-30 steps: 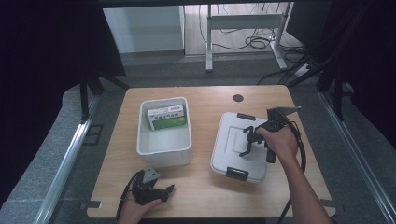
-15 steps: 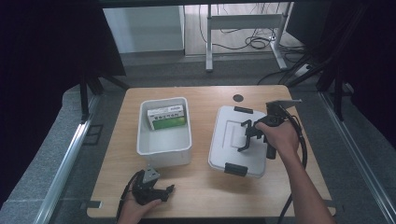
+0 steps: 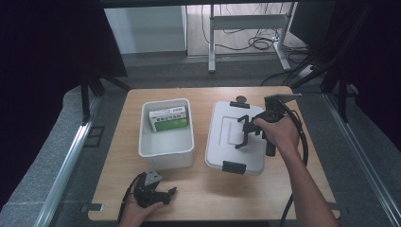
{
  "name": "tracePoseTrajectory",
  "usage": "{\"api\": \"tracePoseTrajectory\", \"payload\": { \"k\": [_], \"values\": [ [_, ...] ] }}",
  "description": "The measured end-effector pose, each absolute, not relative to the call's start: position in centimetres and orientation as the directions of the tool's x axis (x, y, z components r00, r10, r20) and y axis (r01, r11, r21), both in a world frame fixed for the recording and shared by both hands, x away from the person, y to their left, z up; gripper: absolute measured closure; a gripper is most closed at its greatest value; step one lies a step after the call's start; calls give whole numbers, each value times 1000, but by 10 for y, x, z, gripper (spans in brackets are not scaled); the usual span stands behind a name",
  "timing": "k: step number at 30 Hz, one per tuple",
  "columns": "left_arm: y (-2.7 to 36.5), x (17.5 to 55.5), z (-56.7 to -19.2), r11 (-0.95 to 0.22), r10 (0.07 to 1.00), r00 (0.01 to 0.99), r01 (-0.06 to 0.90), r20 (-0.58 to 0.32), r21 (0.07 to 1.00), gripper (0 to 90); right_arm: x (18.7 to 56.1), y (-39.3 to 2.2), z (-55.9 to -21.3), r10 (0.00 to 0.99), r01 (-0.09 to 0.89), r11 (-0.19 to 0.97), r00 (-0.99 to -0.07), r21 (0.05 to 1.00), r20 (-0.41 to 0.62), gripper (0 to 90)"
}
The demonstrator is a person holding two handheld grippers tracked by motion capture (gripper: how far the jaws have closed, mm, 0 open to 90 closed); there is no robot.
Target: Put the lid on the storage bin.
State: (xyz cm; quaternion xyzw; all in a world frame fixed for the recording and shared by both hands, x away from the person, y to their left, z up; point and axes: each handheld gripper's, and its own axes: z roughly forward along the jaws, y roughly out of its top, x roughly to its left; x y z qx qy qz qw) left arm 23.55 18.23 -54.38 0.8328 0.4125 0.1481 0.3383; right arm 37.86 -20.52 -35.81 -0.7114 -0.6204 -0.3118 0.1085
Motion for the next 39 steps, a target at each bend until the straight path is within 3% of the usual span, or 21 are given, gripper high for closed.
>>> {"api": "tracePoseTrajectory", "payload": {
  "k": [39],
  "values": [
    [183, 236, -544, -435, 786, 618, 587, -30, 683, 128, 380, -163, -340, 770, 964, -127, -54, 235, 636, 844]
  ]
}}
